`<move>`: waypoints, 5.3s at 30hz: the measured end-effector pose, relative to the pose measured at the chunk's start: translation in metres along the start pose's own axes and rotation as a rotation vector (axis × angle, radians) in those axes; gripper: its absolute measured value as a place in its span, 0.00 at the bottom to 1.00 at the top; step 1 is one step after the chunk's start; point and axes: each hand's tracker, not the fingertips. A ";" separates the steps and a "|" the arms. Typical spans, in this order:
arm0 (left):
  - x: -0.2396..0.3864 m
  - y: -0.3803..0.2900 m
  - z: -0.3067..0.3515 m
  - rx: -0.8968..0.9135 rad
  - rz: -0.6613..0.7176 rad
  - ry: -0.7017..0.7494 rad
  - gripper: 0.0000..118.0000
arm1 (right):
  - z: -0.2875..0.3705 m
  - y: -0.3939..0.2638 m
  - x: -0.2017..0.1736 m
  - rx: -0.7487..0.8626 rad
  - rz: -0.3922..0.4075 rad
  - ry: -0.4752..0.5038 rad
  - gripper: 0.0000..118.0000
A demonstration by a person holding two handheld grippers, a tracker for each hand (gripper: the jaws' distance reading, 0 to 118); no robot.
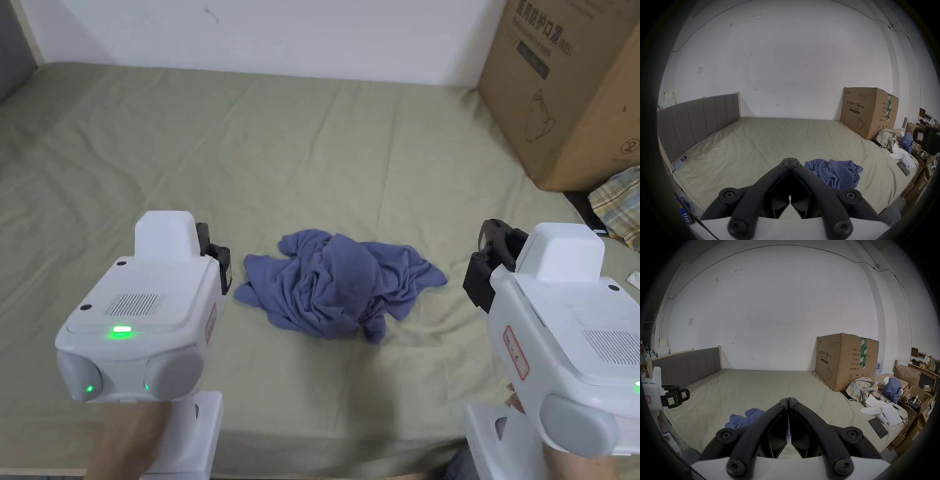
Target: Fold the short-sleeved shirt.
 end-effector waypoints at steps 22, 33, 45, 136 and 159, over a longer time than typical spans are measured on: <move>-0.006 -0.045 -0.223 -0.869 0.002 0.036 0.95 | -0.061 -0.021 0.007 -0.123 0.000 0.000 0.00; 0.018 -0.058 -0.244 -0.925 -0.041 -0.007 0.39 | -0.073 -0.033 0.010 -0.170 0.010 -0.018 0.00; 0.015 -0.014 -0.203 -0.793 -0.018 -0.109 0.00 | -0.129 -0.011 0.032 -0.284 0.068 -0.021 0.00; -0.089 0.394 -0.281 0.031 0.125 0.423 0.00 | -0.271 0.405 0.190 0.001 -0.035 -0.620 0.03; -0.131 -0.010 -0.161 -0.579 0.202 0.248 0.00 | -0.123 -0.031 0.258 -0.655 -0.263 -0.394 0.03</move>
